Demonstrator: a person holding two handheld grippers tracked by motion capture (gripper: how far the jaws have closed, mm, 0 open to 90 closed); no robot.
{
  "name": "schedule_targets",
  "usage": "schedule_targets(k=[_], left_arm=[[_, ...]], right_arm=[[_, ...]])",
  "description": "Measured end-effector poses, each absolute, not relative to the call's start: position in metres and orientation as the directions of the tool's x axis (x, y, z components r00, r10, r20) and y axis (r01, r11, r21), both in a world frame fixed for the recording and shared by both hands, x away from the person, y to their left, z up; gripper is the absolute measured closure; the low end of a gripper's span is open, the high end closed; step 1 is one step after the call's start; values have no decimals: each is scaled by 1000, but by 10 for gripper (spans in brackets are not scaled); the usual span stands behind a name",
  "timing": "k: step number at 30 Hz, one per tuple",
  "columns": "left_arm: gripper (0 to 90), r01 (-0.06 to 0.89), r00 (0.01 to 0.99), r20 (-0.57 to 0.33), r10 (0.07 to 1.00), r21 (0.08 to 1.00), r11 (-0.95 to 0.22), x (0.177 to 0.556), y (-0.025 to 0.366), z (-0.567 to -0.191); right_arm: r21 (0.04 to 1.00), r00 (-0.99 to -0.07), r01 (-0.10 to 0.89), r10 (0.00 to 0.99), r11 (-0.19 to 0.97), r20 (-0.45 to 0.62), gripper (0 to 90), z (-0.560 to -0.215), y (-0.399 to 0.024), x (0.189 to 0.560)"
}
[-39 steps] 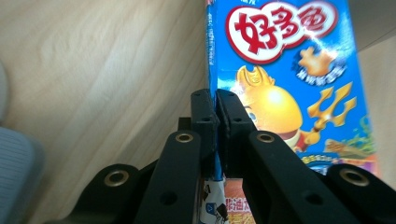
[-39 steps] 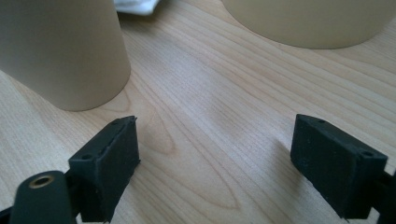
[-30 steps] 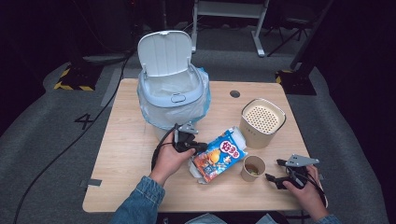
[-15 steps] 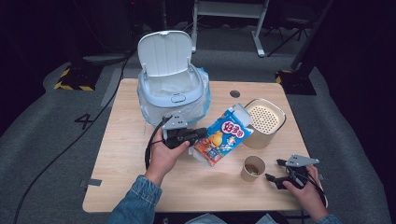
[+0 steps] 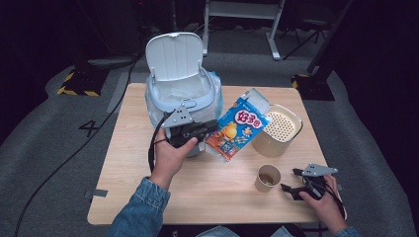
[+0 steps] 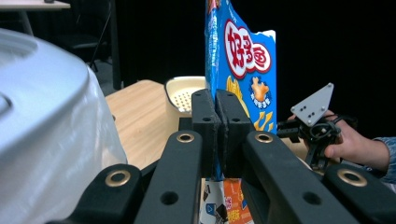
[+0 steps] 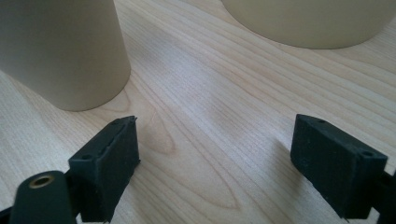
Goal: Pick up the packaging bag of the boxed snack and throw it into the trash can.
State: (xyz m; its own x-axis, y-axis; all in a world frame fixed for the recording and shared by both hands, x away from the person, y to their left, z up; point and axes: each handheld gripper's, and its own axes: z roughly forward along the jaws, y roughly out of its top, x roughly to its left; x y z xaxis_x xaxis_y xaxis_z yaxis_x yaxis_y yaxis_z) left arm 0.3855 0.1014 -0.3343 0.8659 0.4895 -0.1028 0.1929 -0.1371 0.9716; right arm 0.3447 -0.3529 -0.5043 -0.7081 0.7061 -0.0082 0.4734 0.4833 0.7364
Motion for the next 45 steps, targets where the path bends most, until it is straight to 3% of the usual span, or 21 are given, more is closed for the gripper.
schedule_targets(k=[24,45], left_arm=[[873,128,828,-57,557,988,-89,403,134,-269],[874,62,744,-83,663,997,55,426,148,-221]], right_arm=[[737,-708,473,706,483,-9,156,-504,-353,344],[737,-707,473,707,483,-10,156,-504,-353,344]])
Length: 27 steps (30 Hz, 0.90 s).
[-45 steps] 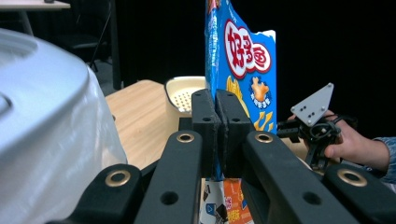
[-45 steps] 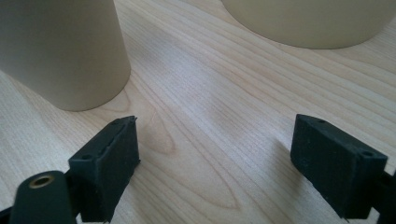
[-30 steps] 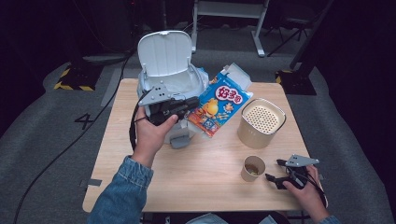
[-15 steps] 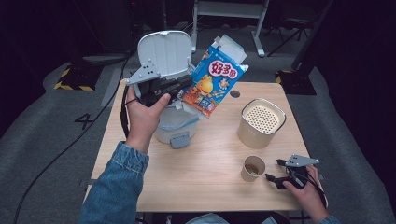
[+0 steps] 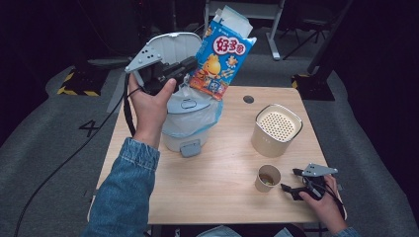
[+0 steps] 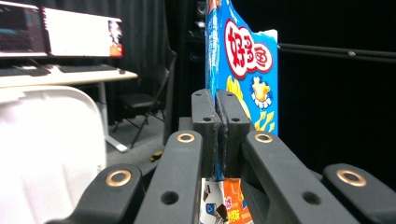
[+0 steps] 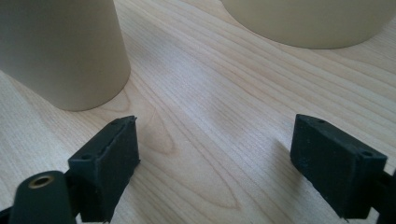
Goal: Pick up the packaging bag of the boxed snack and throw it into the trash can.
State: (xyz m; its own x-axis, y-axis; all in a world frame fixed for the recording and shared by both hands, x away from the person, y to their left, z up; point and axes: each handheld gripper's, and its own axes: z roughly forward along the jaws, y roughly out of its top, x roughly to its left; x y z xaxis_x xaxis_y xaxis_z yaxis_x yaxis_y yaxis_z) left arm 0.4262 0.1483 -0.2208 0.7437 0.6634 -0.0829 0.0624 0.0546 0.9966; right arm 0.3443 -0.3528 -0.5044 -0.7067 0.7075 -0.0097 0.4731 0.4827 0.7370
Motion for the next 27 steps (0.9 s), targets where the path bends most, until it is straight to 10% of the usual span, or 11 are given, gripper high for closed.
schedule_targets(k=[27], left_arm=[[873,95,597,-122,793,992,82,467,176,-231]], right_arm=[[737,-707,474,708,482,-8,156,-504,-353,344]])
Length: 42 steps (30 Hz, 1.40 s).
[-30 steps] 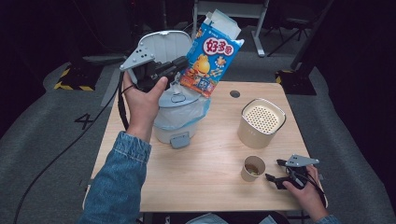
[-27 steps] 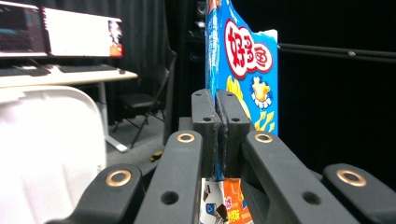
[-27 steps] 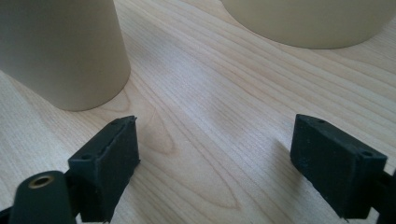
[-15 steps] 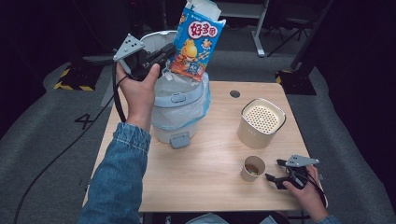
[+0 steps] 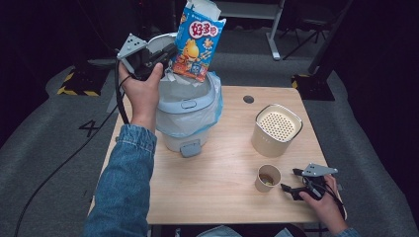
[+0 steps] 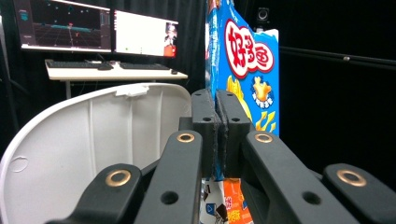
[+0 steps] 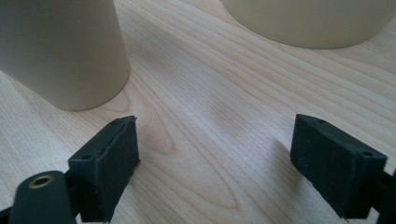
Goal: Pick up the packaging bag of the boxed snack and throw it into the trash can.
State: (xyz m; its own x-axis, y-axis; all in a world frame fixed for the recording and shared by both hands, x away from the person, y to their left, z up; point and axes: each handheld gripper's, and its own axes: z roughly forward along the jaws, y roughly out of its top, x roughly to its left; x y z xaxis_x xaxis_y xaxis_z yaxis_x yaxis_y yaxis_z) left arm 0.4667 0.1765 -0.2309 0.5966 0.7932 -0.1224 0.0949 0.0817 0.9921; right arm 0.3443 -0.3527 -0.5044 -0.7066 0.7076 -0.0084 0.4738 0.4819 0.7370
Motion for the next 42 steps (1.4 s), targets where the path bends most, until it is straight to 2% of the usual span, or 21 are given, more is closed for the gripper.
schedule_targets(k=[19,39,41,42], left_arm=[[871,157,580,-95,809,988,3,478,162,-256],[858,214,571,-52,819,973,-87,478,160,-258],[816,229,560,-49,827,969,-98,476,160,-259],[722,241,561,-58,826,966,-96,477,160,-261]], right_arm=[[737,-707,473,707,483,-9,156,-504,-353,344],[737,-707,474,708,482,-9,156,-504,-353,344],[737,-707,474,707,483,-9,156,-504,-353,344],[737,-707,473,707,483,-9,156,-504,-353,344]])
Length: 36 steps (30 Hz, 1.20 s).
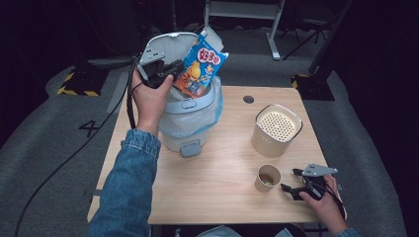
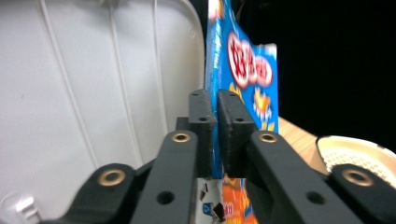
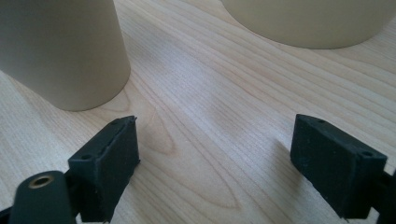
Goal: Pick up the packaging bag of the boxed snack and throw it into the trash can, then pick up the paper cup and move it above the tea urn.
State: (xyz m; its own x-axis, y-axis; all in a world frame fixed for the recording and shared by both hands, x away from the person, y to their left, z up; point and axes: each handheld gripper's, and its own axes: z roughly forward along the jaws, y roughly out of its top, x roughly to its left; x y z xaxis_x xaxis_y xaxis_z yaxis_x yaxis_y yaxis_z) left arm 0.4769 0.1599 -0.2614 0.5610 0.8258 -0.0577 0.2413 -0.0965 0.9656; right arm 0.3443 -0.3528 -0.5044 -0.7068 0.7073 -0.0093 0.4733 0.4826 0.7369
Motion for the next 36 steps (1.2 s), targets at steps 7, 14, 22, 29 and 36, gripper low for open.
schedule_targets(k=[7,14,22,29,36], left_arm=[[244,264,537,-33,843,956,-131,467,169,-267],[244,230,589,2,808,958,-170,447,170,-260],[258,197,699,32,715,952,-235,419,167,-259],[260,183,768,26,640,949,-257,382,169,-264],[263,191,799,8,601,945,-267,357,167,-285]], right_arm=[[737,-707,474,707,483,-9,156,-504,-353,344],[737,-707,474,707,482,-9,157,-504,-353,344],[736,-707,474,708,483,-9,156,-504,-353,344],[736,-707,474,707,484,-10,156,-504,-353,344],[735,-707,475,707,484,-9,157,-504,-353,344]])
